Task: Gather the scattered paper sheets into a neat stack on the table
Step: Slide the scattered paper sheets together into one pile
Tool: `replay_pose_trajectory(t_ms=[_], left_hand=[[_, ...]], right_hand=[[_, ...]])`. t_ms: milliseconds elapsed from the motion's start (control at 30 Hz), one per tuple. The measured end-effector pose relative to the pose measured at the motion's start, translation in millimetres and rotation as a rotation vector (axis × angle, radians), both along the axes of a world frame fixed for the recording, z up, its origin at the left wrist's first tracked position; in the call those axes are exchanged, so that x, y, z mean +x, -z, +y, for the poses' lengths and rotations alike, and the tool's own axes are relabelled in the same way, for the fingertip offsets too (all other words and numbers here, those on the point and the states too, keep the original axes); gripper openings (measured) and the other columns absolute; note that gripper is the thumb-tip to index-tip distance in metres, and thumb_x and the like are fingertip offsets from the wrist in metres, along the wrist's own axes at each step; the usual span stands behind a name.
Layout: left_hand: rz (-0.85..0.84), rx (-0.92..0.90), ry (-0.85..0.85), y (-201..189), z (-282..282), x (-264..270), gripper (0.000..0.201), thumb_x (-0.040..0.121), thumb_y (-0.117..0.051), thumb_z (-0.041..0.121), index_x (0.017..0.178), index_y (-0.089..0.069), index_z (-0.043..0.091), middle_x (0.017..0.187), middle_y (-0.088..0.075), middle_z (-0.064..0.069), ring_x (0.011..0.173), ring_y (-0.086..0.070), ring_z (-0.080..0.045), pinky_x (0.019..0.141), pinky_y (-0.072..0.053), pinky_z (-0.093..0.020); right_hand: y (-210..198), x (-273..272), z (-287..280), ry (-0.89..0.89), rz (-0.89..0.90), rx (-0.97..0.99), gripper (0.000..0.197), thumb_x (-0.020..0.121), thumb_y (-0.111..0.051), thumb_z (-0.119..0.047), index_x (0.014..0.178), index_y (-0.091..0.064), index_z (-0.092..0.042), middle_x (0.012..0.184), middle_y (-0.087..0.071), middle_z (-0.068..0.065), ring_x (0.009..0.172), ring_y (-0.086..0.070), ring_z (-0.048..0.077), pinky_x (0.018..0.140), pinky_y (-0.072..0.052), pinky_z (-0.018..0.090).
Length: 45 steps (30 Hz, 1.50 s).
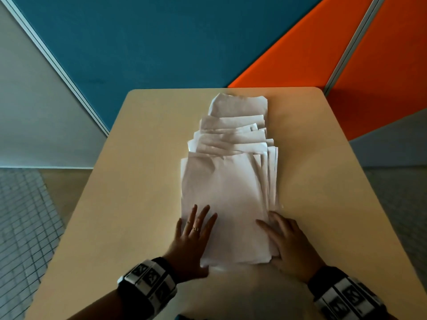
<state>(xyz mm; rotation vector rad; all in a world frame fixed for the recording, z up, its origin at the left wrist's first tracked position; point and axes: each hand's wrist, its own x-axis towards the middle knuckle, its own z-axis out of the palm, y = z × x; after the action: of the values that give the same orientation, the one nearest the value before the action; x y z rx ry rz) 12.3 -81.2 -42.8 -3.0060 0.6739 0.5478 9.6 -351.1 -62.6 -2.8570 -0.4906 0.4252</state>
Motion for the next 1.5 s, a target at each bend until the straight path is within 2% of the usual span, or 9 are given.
replay_pose_trajectory(t_ms=[100, 200, 367, 567, 867, 1033, 1167, 1300, 1500], left_hand=[[-0.019, 0.021, 0.063, -2.8, -6.0, 8.2, 0.128, 0.039, -0.051, 0.076, 0.145, -0.011, 0.015, 0.149, -0.031, -0.014, 0.137, -0.027, -0.039, 0.09, -0.046, -0.062], [0.044, 0.002, 0.179, -3.8, -9.3, 8.6, 0.128, 0.054, -0.056, 0.072, 0.137, 0.031, 0.027, 0.155, 0.011, -0.01, 0.139, 0.009, -0.04, 0.105, -0.005, -0.063], [0.007, 0.051, 0.069, 1.8, -7.1, 17.3, 0.117, 0.038, -0.046, 0.074, 0.139, -0.032, 0.018, 0.134, -0.058, -0.004, 0.12, -0.057, -0.029, 0.079, -0.057, -0.05], [-0.058, 0.009, 0.07, 5.5, 1.1, 47.6, 0.125, 0.037, -0.056, 0.061, 0.143, -0.007, 0.017, 0.13, -0.061, -0.001, 0.116, -0.061, -0.027, 0.076, -0.058, -0.05], [-0.017, 0.021, 0.108, 4.4, 11.2, 70.8, 0.117, 0.043, -0.045, 0.075, 0.143, -0.018, 0.021, 0.14, -0.052, -0.003, 0.127, -0.047, -0.029, 0.078, -0.054, -0.054], [0.041, -0.116, 0.091, 9.1, 16.3, 89.3, 0.11, 0.063, -0.053, 0.063, 0.133, 0.029, 0.04, 0.157, 0.001, 0.004, 0.142, 0.005, -0.028, 0.108, -0.024, -0.066], [0.148, -0.377, -0.335, -6.0, 12.1, 114.7, 0.127, 0.049, -0.048, 0.085, 0.147, 0.0, 0.021, 0.158, -0.002, -0.002, 0.146, -0.009, -0.025, 0.117, -0.022, -0.048], [0.048, -0.39, -0.807, 1.2, 9.9, 159.7, 0.074, 0.083, -0.054, 0.048, 0.137, -0.027, 0.005, 0.139, -0.026, -0.018, 0.129, -0.03, -0.037, 0.1, -0.037, -0.053], [0.085, -0.506, -1.022, 10.5, -13.7, 213.0, 0.054, 0.089, -0.046, 0.038, 0.128, -0.034, 0.003, 0.139, -0.026, -0.02, 0.131, -0.025, -0.039, 0.106, -0.029, -0.053]], right_hand=[[-5.9, 8.1, 0.6, 0.042, -0.068, 0.015, 0.103, 0.045, -0.085, -0.038, 0.135, -0.034, -0.028, 0.138, -0.03, 0.008, 0.117, -0.04, 0.026, 0.083, -0.058, 0.043], [-16.4, 0.1, 4.7, -0.12, -0.135, -0.037, 0.094, 0.055, -0.058, -0.064, 0.138, -0.035, -0.027, 0.142, -0.031, 0.009, 0.124, -0.033, 0.027, 0.092, -0.046, 0.043], [-9.3, -1.9, 11.9, -0.235, -0.074, -0.155, 0.093, 0.043, -0.055, -0.065, 0.13, -0.044, -0.034, 0.138, -0.038, 0.002, 0.121, -0.037, 0.021, 0.095, -0.045, 0.045], [-1.5, 33.3, 13.5, -0.22, -0.058, -0.151, 0.083, 0.045, -0.059, -0.052, 0.126, -0.047, -0.036, 0.135, -0.043, 0.0, 0.121, -0.047, 0.019, 0.094, -0.028, 0.041], [1.0, 48.0, -3.6, -0.17, -0.049, -0.106, 0.097, 0.043, -0.05, -0.061, 0.134, -0.038, -0.031, 0.141, -0.039, 0.002, 0.126, -0.042, 0.021, 0.072, -0.056, 0.027], [-0.9, 66.9, -11.6, -0.115, 0.014, -0.008, 0.093, 0.054, -0.058, -0.051, 0.14, -0.027, -0.031, 0.15, -0.028, 0.0, 0.134, -0.041, 0.022, 0.087, -0.055, 0.035], [-19.6, 105.2, -19.8, 0.146, 0.257, 0.311, 0.101, 0.063, -0.058, -0.072, 0.143, -0.019, -0.026, 0.15, -0.022, 0.0, 0.139, -0.021, 0.019, 0.112, -0.03, 0.039], [-13.7, 163.0, -25.7, 0.633, 0.111, 0.169, 0.073, 0.081, -0.062, -0.042, 0.135, -0.032, -0.004, 0.138, -0.036, 0.021, 0.128, -0.032, 0.035, 0.106, -0.03, 0.04], [-1.2, 207.8, 13.5, 0.735, -0.007, 0.228, 0.069, 0.077, -0.068, -0.036, 0.125, -0.039, 0.004, 0.136, -0.032, 0.023, 0.123, -0.031, 0.037, 0.103, -0.025, 0.039]])
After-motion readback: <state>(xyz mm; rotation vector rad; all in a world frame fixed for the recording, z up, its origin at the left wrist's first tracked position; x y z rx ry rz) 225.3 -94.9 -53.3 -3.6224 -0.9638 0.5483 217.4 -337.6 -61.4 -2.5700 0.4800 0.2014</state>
